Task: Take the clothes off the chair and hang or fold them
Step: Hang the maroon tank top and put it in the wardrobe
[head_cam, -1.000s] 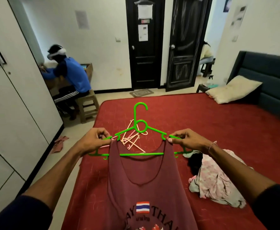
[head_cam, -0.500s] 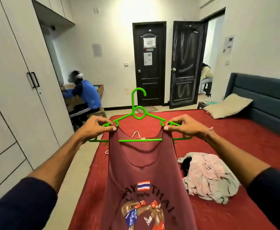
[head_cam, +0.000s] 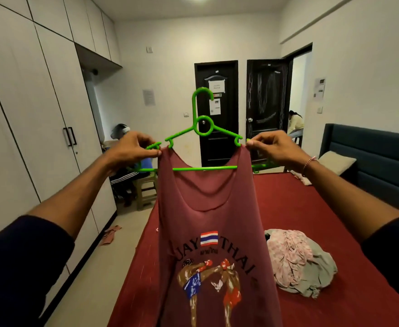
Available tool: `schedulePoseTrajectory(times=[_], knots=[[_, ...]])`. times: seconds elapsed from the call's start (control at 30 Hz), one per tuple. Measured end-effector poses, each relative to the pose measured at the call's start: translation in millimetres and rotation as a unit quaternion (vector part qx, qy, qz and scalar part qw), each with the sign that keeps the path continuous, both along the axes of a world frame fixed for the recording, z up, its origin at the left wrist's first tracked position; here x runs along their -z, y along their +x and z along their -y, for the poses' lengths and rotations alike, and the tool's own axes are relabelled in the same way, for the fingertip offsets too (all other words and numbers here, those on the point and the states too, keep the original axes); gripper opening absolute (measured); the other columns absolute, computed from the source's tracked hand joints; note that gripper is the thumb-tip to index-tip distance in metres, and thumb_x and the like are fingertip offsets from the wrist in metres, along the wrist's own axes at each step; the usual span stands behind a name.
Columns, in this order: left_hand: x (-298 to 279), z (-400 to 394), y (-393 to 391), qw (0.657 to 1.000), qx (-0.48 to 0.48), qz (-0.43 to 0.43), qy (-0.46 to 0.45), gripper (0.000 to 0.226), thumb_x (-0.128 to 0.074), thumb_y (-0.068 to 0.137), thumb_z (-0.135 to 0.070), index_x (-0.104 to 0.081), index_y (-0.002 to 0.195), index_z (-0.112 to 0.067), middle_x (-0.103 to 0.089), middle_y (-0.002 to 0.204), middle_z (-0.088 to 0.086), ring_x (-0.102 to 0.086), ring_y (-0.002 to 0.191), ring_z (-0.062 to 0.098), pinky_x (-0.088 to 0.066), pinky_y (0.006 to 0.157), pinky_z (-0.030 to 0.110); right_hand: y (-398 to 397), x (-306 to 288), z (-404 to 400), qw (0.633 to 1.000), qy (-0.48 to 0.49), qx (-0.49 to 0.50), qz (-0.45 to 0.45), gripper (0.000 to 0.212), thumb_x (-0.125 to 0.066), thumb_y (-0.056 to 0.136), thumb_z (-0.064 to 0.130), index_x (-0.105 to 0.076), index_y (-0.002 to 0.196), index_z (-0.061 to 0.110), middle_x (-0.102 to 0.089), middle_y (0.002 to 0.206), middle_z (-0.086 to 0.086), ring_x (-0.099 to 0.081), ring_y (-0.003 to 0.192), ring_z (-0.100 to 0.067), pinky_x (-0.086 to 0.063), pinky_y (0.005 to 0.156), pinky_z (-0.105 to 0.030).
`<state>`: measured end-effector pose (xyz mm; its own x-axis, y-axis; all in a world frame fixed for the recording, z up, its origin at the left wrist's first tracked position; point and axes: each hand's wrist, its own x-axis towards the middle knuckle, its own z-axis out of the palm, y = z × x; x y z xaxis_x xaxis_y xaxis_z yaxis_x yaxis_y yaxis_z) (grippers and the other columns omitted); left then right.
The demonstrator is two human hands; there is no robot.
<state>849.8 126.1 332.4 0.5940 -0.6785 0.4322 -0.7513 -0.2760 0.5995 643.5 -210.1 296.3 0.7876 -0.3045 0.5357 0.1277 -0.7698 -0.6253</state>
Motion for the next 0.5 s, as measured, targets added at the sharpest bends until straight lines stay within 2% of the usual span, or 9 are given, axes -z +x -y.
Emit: schedulePoseTrajectory(times=[0.07,0.13,0.2,0.3,0.33,0.4,0.43,0.5], knots=[[-35.8,-4.8,-12.2,0.999,0.004,0.048,-0.017,0.019,-0.079,0.081,-0.009,-0.073,0.097,0.001,-0.069,0.077,0.007,-0.061,0.069,0.010,-0.050,0.062,0.015,-11.5,-28.7,-7.0,0.999,-0.012,0.002,0.047,0.037,-0.068,0.081,0.060,-0.078,0.097,0.028,-0.076,0.094,-0.005,-0.070,0.096,-0.030,-0.054,0.091,-0.058],[-71.4,-12.2,-21.7,0.994,0.014,0.071,-0.080,0.024,-0.079,0.081,-0.012,-0.073,0.103,-0.004,-0.072,0.079,-0.002,-0.066,0.070,0.004,-0.053,0.069,0.014,-18.7,-58.2,-15.8,0.994,-0.011,0.012,0.110,0.033,-0.068,0.086,0.050,-0.078,0.100,0.022,-0.075,0.095,-0.008,-0.070,0.096,-0.031,-0.055,0.089,-0.057],[-96.7,-18.2,-26.0,0.986,0.016,0.101,-0.133,0.026,-0.078,0.083,-0.018,-0.073,0.107,-0.009,-0.071,0.083,-0.003,-0.064,0.069,-0.002,-0.051,0.068,0.010,-20.8,-81.9,-23.5,0.987,-0.020,0.021,0.160,0.034,-0.068,0.088,0.050,-0.077,0.102,0.020,-0.075,0.093,-0.008,-0.071,0.092,-0.029,-0.058,0.084,-0.054],[-98.2,-21.8,-23.5,0.989,0.000,0.123,-0.080,0.029,-0.076,0.084,-0.028,-0.074,0.106,-0.009,-0.070,0.079,0.004,-0.058,0.064,0.003,-0.048,0.057,0.012,-18.2,-96.4,-31.1,0.990,-0.046,0.023,0.130,0.038,-0.067,0.086,0.054,-0.077,0.101,0.020,-0.075,0.093,-0.004,-0.071,0.091,-0.024,-0.058,0.085,-0.052],[-91.1,-24.5,-19.5,0.992,-0.012,0.115,-0.060,0.032,-0.076,0.083,-0.032,-0.075,0.105,-0.009,-0.071,0.080,0.010,-0.060,0.066,0.009,-0.051,0.058,0.018,-17.9,-96.5,-34.3,0.993,-0.047,0.020,0.111,0.044,-0.067,0.081,0.059,-0.077,0.100,0.022,-0.075,0.094,-0.003,-0.072,0.092,-0.023,-0.058,0.086,-0.053],[-78.1,-37.0,-12.8,0.994,-0.033,0.090,-0.051,0.039,-0.078,0.077,-0.042,-0.076,0.102,-0.012,-0.073,0.085,0.017,-0.064,0.074,0.022,-0.059,0.071,0.039,-14.8,-95.1,-41.4,0.994,-0.052,0.008,0.095,0.053,-0.064,0.073,0.072,-0.077,0.097,0.027,-0.075,0.093,0.000,-0.071,0.094,-0.024,-0.058,0.086,-0.055],[-72.5,-43.0,-10.2,0.995,-0.038,0.079,-0.057,0.042,-0.079,0.074,-0.046,-0.077,0.100,-0.012,-0.074,0.086,0.017,-0.066,0.076,0.025,-0.058,0.077,0.049,-12.2,-94.1,-44.8,0.994,-0.058,0.005,0.094,0.056,-0.062,0.070,0.077,-0.077,0.096,0.029,-0.075,0.091,0.001,-0.071,0.094,-0.025,-0.058,0.084,-0.056],[-67.0,-56.5,-9.4,0.994,-0.048,0.074,-0.062,0.043,-0.080,0.073,-0.047,-0.077,0.096,-0.012,-0.075,0.086,0.016,-0.070,0.079,0.028,-0.056,0.079,0.053,-3.5,-94.1,-55.1,0.992,-0.075,0.008,0.097,0.061,-0.056,0.067,0.087,-0.076,0.093,0.035,-0.073,0.087,0.004,-0.069,0.088,-0.026,-0.058,0.079,-0.057]])
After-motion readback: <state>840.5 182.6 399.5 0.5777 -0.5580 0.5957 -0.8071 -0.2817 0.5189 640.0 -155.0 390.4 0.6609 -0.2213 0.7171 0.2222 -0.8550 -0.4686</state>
